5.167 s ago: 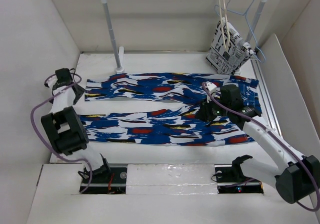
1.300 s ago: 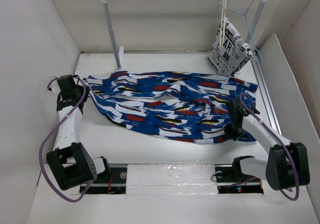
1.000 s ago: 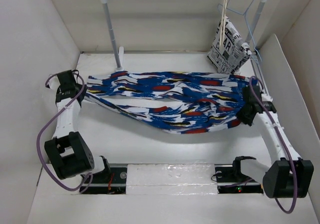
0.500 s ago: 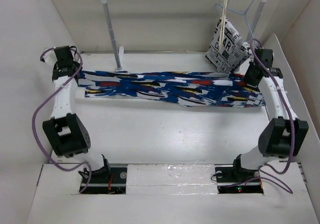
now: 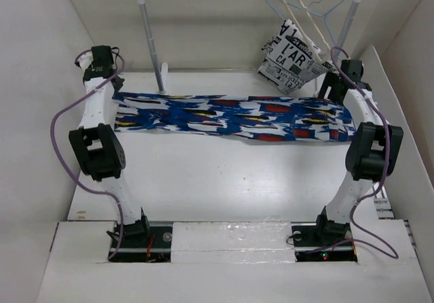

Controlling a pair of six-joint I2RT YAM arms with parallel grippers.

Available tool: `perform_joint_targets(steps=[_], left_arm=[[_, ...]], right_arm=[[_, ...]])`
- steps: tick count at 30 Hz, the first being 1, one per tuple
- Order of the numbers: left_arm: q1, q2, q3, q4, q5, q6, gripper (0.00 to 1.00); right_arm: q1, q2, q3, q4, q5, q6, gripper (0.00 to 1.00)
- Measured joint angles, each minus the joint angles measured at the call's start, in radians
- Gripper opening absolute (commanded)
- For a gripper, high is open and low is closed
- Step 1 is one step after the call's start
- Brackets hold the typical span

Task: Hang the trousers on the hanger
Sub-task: Fold the trousers at the center of the board.

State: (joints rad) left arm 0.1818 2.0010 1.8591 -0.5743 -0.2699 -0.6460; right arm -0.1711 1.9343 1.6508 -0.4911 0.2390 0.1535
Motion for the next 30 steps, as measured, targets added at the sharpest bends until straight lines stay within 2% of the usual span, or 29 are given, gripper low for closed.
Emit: perform_joint_targets(steps=[6, 11, 14, 17, 21, 26, 30], left_arm=[[0.002, -0.291, -0.013, -0.073, -0.009, 0.006, 0.0], [0.005, -0.526, -0.111, -0.107, -0.012, 0.006, 0.0], [0.008, -0.565, -0.159, -0.127, -0.018, 0.009, 0.0], [0.017, -0.498, -0.17, -0.125, -0.016, 0.01, 0.0], [0.03, -0.318, -0.12, -0.124, 0.005, 0.01, 0.0], [0.037, 0.037, 0.124, -0.137, 0.042, 0.01, 0.0], [0.049, 0.169, 0.212, -0.129, 0.078, 0.01, 0.0]], right_arm=[[0.031, -0.251, -0.339, 0.127, -0.071, 0.019, 0.97], [0.055, -0.351, -0.441, 0.208, -0.136, 0.03, 0.97], [0.054, -0.359, -0.465, 0.236, -0.166, 0.034, 0.98], [0.045, -0.356, -0.465, 0.238, -0.19, 0.032, 0.98], [0.027, -0.36, -0.469, 0.238, -0.209, 0.015, 0.98], [0.018, -0.419, -0.535, 0.245, -0.24, -0.021, 0.98], [0.028, -0.475, -0.59, 0.237, -0.248, -0.059, 0.98]])
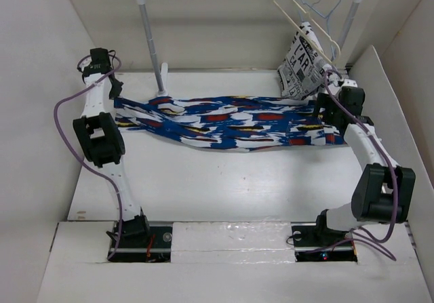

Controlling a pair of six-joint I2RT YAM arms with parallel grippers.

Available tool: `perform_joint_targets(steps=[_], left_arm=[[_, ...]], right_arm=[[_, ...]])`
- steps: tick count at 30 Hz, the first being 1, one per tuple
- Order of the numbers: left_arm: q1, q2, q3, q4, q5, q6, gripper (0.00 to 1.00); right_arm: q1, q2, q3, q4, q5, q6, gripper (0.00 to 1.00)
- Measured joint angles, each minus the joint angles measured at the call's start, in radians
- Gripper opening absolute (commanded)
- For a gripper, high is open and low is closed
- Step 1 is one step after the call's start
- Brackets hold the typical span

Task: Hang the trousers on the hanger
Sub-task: Fold the trousers at the center of the board.

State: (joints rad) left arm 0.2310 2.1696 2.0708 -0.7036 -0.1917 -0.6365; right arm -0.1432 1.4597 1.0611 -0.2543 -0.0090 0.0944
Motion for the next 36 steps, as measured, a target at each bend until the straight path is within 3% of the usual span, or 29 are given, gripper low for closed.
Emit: perform_joint_targets(steps=[5, 7, 8, 9, 11, 13, 14, 15, 18, 21, 24, 30, 36], left_arm=[[0.024, 0.023, 0.017, -0.023, 0.025, 0.002, 0.0], [0.027, 0.011, 0.024, -0.022, 0.038, 0.006, 0.0], [0.027, -0.001, 0.023, -0.022, 0.045, 0.008, 0.0], [0.027, -0.018, 0.016, -0.018, 0.052, 0.01, 0.0], [0.026, -0.072, -0.01, -0.016, 0.062, 0.016, 0.0], [0.022, -0.139, -0.036, -0.011, 0.07, 0.023, 0.0], [0.022, -0.167, -0.044, -0.008, 0.072, 0.026, 0.0], [0.022, -0.197, -0.053, -0.002, 0.072, 0.028, 0.0], [0.022, -0.259, -0.069, 0.022, 0.074, 0.031, 0.0], [0.022, -0.262, -0.069, 0.038, 0.076, 0.033, 0.0], [0.022, -0.222, -0.066, 0.041, 0.074, 0.034, 0.0], [0.024, -0.089, -0.042, 0.04, 0.074, 0.034, 0.0], [0.026, -0.061, -0.042, 0.049, 0.086, 0.032, 0.0]], right_arm=[[0.01, -0.054, -0.063, -0.007, -0.005, -0.037, 0.98], [0.013, -0.069, -0.085, -0.009, 0.011, -0.047, 0.93], [0.006, -0.072, -0.094, -0.01, 0.018, -0.048, 0.83], [-0.004, -0.072, -0.098, -0.01, 0.011, -0.044, 0.58], [-0.054, -0.056, -0.101, 0.005, -0.023, -0.026, 0.48], [-0.123, -0.017, -0.098, 0.036, -0.063, 0.003, 0.51], [-0.154, 0.012, -0.087, 0.042, -0.08, 0.02, 0.56], [-0.18, 0.043, -0.076, 0.051, -0.093, 0.036, 0.69], [-0.238, 0.171, -0.005, 0.066, -0.134, 0.072, 0.82], [-0.248, 0.296, 0.09, 0.056, -0.162, 0.092, 0.88], [-0.256, 0.315, 0.067, 0.064, -0.183, 0.125, 0.96], [-0.336, 0.124, -0.183, 0.084, -0.169, 0.204, 0.99], [-0.41, 0.104, -0.248, 0.11, -0.177, 0.266, 0.99]])
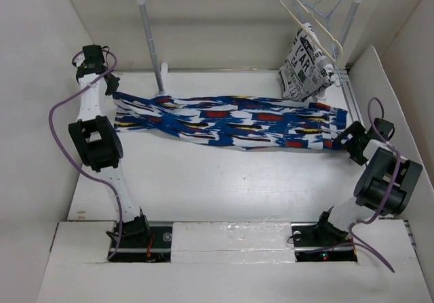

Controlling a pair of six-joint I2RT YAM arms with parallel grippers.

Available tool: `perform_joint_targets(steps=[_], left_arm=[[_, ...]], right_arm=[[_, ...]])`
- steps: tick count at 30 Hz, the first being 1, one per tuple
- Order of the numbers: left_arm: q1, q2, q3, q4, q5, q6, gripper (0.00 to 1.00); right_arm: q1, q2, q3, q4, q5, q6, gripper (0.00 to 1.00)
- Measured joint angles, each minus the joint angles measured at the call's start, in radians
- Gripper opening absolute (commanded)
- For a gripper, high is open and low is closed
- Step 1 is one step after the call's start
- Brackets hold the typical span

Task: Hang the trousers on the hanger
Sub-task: Fold the trousers at the center of the board.

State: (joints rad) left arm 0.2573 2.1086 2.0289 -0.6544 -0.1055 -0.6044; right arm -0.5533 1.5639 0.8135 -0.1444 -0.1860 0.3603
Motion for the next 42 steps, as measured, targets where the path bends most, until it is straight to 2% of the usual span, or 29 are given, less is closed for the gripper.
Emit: perform_joint_targets(steps=[2, 3, 4, 5, 6, 7, 9, 12, 19, 20, 21, 22, 24, 26, 28, 29, 30, 31, 33, 35, 36, 37, 38, 39, 41, 42], left_arm=[[0.0, 0.0, 0.0, 0.011, 0.001, 0.0, 0.0], [0.0, 0.0, -0.002, 0.014, 0.001, 0.0, 0.0], [0.0, 0.0, -0.002, 0.015, 0.0, 0.0, 0.0], [0.0, 0.0, -0.003, 0.016, 0.0, 0.0, 0.0], [0.0, 0.0, -0.004, 0.018, 0.0, 0.0, 0.0], [0.0, 0.0, -0.005, 0.02, 0.0, 0.0, 0.0], [0.0, 0.0, -0.007, 0.021, 0.0, 0.0, 0.0], [0.0, 0.0, -0.009, 0.022, -0.01, 0.0, 0.0], [0.0, -0.002, -0.042, 0.019, -0.058, 0.0, 0.0], [0.0, -0.002, -0.055, 0.017, -0.064, 0.0, 0.0], [0.0, -0.002, -0.062, 0.011, -0.069, 0.0, 0.0], [0.0, -0.002, -0.071, 0.009, -0.072, 0.0, 0.0], [0.001, -0.002, -0.075, 0.003, -0.079, -0.002, 0.0], [0.001, -0.002, -0.075, 0.004, -0.078, -0.005, 0.0], [0.002, -0.002, -0.075, 0.006, -0.077, -0.006, 0.0], [0.002, -0.002, -0.075, 0.006, -0.076, -0.006, 0.0], [0.002, -0.002, -0.075, 0.006, -0.074, -0.008, 0.0], [0.002, -0.003, -0.075, 0.007, -0.074, -0.01, 0.0], [-0.003, -0.006, -0.075, 0.011, -0.074, -0.014, 0.0], [-0.01, -0.02, -0.094, 0.033, -0.074, -0.021, 0.0], [-0.014, -0.034, -0.114, 0.049, -0.072, -0.025, 0.0], [-0.014, -0.051, -0.138, 0.066, -0.068, -0.03, 0.0], [-0.016, -0.069, -0.16, 0.079, -0.061, -0.036, 0.0], [-0.019, -0.084, -0.178, 0.092, -0.054, -0.042, 0.0], [-0.022, -0.113, -0.211, 0.123, -0.039, -0.055, 0.0], [-0.022, -0.127, -0.225, 0.141, -0.033, -0.06, 0.0]], right_arm=[[0.0, 0.0, -0.011, 0.018, 0.0, 0.01, 0.98], [0.0, 0.002, -0.012, 0.026, -0.002, 0.014, 0.92], [0.0, 0.009, -0.011, 0.042, -0.009, 0.015, 0.8], [0.0, 0.023, -0.005, 0.054, -0.019, 0.015, 0.62], [0.0, 0.047, 0.007, 0.061, -0.032, 0.018, 0.29], [0.0, 0.076, 0.026, 0.064, -0.044, 0.021, 0.17], [-0.002, 0.12, 0.064, 0.063, -0.069, 0.027, 0.0], [-0.01, 0.096, 0.062, 0.041, -0.072, 0.021, 0.0], [-0.108, -0.188, -0.127, -0.052, -0.076, -0.035, 0.0], [-0.127, -0.211, -0.152, -0.068, -0.077, -0.049, 0.1], [-0.14, -0.229, -0.174, -0.084, -0.077, -0.062, 0.45], [-0.149, -0.242, -0.192, -0.1, -0.077, -0.07, 0.6], [-0.162, -0.25, -0.201, -0.14, -0.071, -0.1, 0.84], [-0.17, -0.244, -0.18, -0.184, -0.071, -0.127, 0.86], [-0.172, -0.241, -0.124, -0.224, -0.075, -0.149, 0.79], [-0.172, -0.243, -0.09, -0.23, -0.083, -0.154, 0.72], [-0.172, -0.245, -0.055, -0.228, -0.093, -0.156, 0.55], [-0.171, -0.245, -0.023, -0.209, -0.107, -0.158, 0.47], [-0.161, -0.23, 0.04, -0.169, -0.15, -0.153, 0.21], [-0.141, -0.159, 0.133, -0.167, -0.192, -0.161, 0.16], [-0.139, -0.155, 0.139, -0.155, -0.207, -0.173, 0.15], [-0.118, -0.076, 0.207, -0.153, -0.216, -0.182, 0.18], [-0.106, -0.032, 0.245, -0.165, -0.228, -0.195, 0.24], [-0.098, 0.009, 0.27, -0.165, -0.237, -0.207, 0.43], [-0.089, 0.074, 0.303, -0.173, -0.247, -0.233, 0.57], [-0.088, 0.096, 0.309, -0.184, -0.248, -0.246, 0.61]])
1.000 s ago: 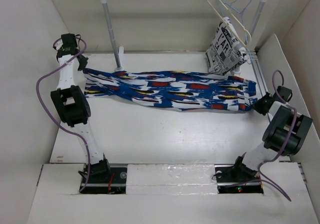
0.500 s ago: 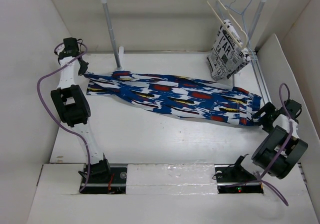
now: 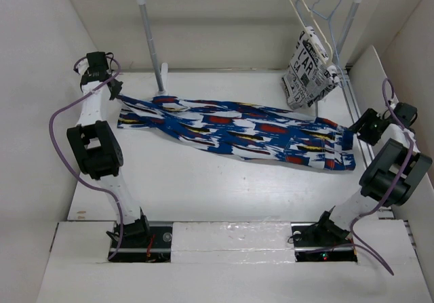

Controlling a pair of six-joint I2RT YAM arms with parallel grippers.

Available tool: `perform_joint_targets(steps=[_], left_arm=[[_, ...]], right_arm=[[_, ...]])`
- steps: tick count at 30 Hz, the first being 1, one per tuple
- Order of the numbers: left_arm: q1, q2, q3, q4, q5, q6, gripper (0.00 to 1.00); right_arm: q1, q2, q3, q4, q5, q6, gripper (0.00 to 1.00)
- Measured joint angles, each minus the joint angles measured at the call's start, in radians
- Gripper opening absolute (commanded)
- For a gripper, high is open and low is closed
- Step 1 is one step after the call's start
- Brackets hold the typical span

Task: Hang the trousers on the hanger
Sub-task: Fold the trousers at the center of the board.

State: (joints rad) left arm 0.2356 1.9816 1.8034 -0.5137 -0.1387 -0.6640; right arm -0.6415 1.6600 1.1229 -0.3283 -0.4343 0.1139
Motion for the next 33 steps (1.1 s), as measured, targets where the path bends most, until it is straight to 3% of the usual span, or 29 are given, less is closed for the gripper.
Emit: perform_joint_targets(steps=[8, 11, 12, 18, 25, 33], left_arm=[[0.0, -0.029, -0.034, 0.061, 0.006, -0.005, 0.0], [0.0, -0.029, -0.034, 0.063, 0.006, -0.003, 0.0], [0.0, -0.029, -0.034, 0.063, 0.006, -0.003, 0.0], [0.0, -0.029, -0.034, 0.064, 0.006, -0.001, 0.0], [0.0, -0.048, -0.068, 0.063, 0.002, 0.004, 0.0], [0.0, -0.226, -0.142, 0.013, -0.056, 0.04, 0.0]], right_arm=[[0.001, 0.052, 0.027, -0.072, 0.021, -0.065, 0.57], [0.003, 0.073, 0.041, -0.075, 0.023, -0.073, 0.44], [0.004, 0.084, 0.043, -0.073, 0.024, -0.075, 0.31], [0.009, 0.101, 0.041, -0.074, 0.035, -0.071, 0.01], [0.01, 0.074, 0.042, -0.083, 0.05, -0.061, 0.0], [0.017, -0.068, 0.029, -0.028, 0.086, 0.039, 0.0]])
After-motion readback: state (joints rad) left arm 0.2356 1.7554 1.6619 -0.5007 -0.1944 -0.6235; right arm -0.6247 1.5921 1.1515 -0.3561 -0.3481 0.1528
